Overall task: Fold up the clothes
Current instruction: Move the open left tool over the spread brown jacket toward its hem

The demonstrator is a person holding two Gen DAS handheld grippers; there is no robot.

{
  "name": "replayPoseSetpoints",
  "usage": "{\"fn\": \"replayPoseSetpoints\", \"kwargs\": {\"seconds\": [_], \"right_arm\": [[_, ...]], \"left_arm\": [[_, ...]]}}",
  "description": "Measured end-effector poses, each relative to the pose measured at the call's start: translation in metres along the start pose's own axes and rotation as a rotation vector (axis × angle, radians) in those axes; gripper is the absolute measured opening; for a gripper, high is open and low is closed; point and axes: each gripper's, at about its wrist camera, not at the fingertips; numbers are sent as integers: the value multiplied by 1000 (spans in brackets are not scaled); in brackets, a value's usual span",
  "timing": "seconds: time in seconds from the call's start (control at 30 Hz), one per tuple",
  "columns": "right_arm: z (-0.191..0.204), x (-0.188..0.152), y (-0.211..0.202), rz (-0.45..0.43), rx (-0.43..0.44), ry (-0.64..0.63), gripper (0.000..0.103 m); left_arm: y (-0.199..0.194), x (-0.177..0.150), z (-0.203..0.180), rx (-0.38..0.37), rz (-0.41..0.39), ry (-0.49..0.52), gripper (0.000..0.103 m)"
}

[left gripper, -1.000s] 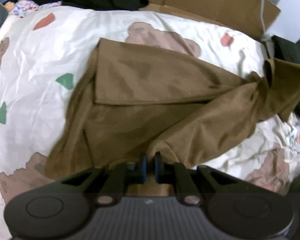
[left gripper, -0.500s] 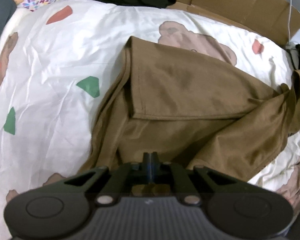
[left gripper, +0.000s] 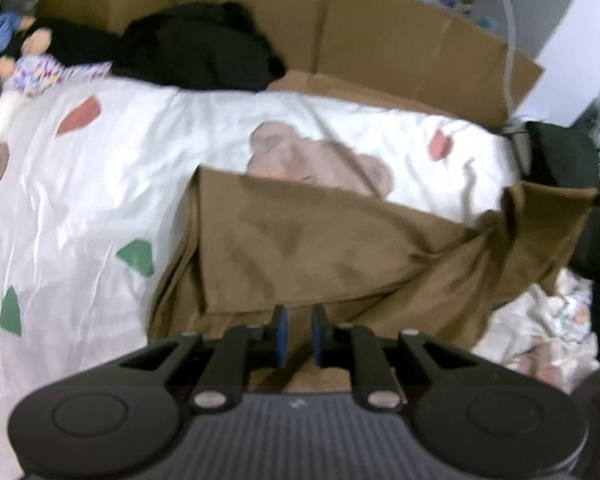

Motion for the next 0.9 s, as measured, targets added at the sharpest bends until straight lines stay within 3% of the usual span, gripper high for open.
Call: {"fn": "replayPoseSetpoints", "kwargs": {"seconds": [0.2, 0.27, 0.33, 0.4, 0.73, 0.9], "right_arm": [[4, 2, -9, -2, -9, 1, 5], [5, 2, -12, 0, -14, -2, 5], [6, 2, -14, 0, -17, -4, 5], [8, 2, -15, 4, -22, -6, 5], [13, 3, -11, 25, -30, -20, 5], [11, 5, -7, 26, -26, -26, 5]], "left_arm": [[-36, -8, -22, -3, 22, 128, 15], [-43, -15, -27, -11, 26, 166, 21], [-47, -27, -36, 12, 1, 245, 41], [-47, -40, -45, 11, -27, 331, 51], [7, -87, -70, -23, 0, 506, 50], [30, -97, -66, -26, 69, 494, 50]]}}
Point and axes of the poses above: each gripper's, at about its wrist camera, not at the fingertips, and y roughly the way its jaws point, z to its left, x to its top, and after that the axes turned 14 degrees about -y, right-handed
